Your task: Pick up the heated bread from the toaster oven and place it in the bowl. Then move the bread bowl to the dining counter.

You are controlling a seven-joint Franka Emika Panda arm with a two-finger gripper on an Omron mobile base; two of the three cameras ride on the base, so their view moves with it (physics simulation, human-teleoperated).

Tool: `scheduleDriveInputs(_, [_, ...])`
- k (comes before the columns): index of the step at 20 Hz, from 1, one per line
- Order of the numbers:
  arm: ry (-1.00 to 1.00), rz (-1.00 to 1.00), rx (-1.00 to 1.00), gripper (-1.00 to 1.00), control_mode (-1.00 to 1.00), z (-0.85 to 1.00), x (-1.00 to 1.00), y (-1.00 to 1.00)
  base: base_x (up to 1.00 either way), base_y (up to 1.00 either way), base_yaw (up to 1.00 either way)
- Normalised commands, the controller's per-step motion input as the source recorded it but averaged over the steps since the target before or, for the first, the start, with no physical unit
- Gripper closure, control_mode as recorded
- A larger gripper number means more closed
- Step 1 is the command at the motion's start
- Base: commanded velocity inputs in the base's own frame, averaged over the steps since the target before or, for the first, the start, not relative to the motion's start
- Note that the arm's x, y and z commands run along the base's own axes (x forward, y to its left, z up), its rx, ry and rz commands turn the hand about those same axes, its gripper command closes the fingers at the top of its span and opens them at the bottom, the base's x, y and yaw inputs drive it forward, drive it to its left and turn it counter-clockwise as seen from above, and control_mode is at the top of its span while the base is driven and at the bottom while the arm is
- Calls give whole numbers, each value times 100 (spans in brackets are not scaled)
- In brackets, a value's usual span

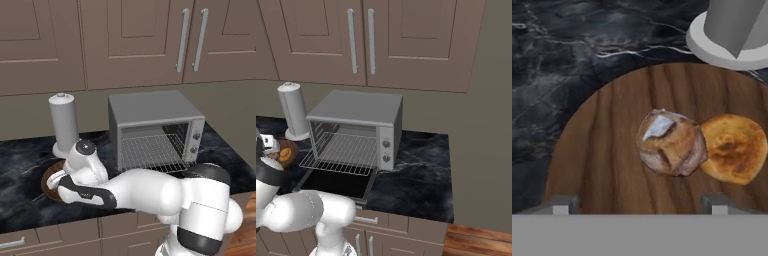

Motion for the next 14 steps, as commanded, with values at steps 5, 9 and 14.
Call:
scheduleDriveInputs(5, [4,6,-7,-100,-100,20,-92,4,0,0,0])
scheduleDriveInputs(9, [13,17,-10,-100,-100,0,-85,1,0,0,0])
scheduleDriveInputs(14, [12,-1,-18,-100,-100,-7,-16,20,0,0,0])
